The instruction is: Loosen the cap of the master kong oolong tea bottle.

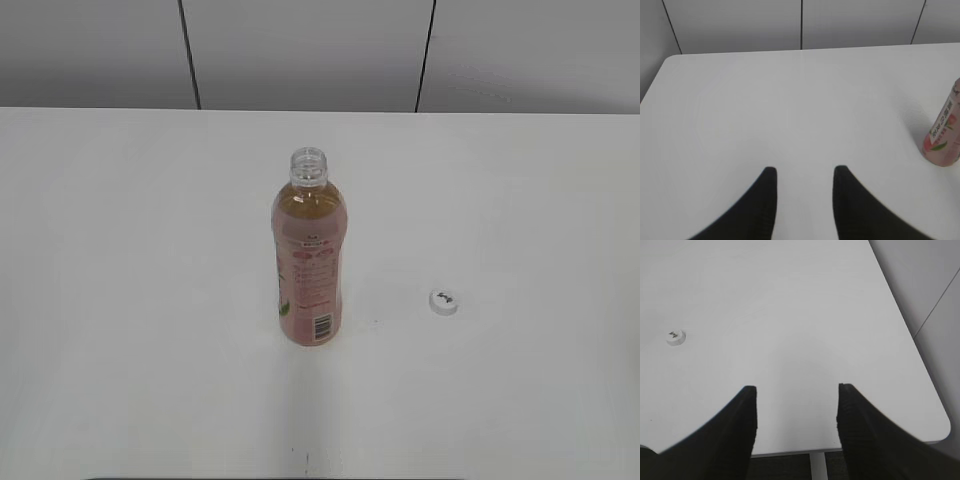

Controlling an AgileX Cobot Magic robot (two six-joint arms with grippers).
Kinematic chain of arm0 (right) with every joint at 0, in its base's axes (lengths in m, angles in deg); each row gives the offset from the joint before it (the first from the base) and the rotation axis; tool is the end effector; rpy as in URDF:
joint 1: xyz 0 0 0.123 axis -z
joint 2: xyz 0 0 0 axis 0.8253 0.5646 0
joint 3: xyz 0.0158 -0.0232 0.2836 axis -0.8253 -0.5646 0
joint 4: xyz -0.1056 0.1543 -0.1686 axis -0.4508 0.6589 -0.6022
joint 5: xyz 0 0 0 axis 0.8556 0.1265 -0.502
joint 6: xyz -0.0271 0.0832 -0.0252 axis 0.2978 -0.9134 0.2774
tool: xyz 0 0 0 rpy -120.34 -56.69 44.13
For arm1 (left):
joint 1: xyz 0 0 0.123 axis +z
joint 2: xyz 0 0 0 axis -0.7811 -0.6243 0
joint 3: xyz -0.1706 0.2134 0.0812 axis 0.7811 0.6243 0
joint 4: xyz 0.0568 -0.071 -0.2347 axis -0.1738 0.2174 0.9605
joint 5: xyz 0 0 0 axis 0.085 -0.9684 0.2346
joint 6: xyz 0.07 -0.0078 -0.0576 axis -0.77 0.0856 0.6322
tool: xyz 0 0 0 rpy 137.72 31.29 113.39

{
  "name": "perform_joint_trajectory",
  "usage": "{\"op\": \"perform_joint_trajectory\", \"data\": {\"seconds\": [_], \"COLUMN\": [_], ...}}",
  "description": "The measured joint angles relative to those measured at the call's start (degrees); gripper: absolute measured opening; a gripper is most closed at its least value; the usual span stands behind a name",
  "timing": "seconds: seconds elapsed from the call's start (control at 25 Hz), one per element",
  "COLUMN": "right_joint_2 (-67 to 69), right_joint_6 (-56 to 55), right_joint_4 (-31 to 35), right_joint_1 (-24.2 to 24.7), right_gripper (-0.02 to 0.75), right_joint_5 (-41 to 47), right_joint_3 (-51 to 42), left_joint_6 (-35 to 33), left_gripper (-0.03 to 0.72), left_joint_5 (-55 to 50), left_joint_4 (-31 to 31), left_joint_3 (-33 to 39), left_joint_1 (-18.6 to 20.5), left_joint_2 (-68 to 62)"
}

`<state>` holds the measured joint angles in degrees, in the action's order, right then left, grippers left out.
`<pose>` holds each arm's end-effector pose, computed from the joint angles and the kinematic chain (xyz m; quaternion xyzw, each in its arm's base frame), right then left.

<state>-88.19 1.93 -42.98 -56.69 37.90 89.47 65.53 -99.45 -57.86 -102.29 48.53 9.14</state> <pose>-0.0090 -0.0060 0.2773 -0.0346 0.8588 -0.0475 0.5090 -0.0126 0.0012 0.2970 0.0203 0.8253 -0.0103 0.5642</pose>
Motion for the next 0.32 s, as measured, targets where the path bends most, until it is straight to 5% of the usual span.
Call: {"op": "perform_joint_trajectory", "data": {"seconds": [0.32], "right_joint_2": [0.0], "right_joint_6": [0.0], "right_joint_4": [0.0], "right_joint_1": [0.0], "right_gripper": [0.396], "right_joint_5": [0.0], "right_joint_3": [0.0], "left_joint_6": [0.0], "left_gripper": [0.241], "left_joint_5": [0.0], "left_joint_4": [0.0], "left_joint_3": [0.0], "left_joint_1": [0.0], "left_joint_2": [0.0]}}
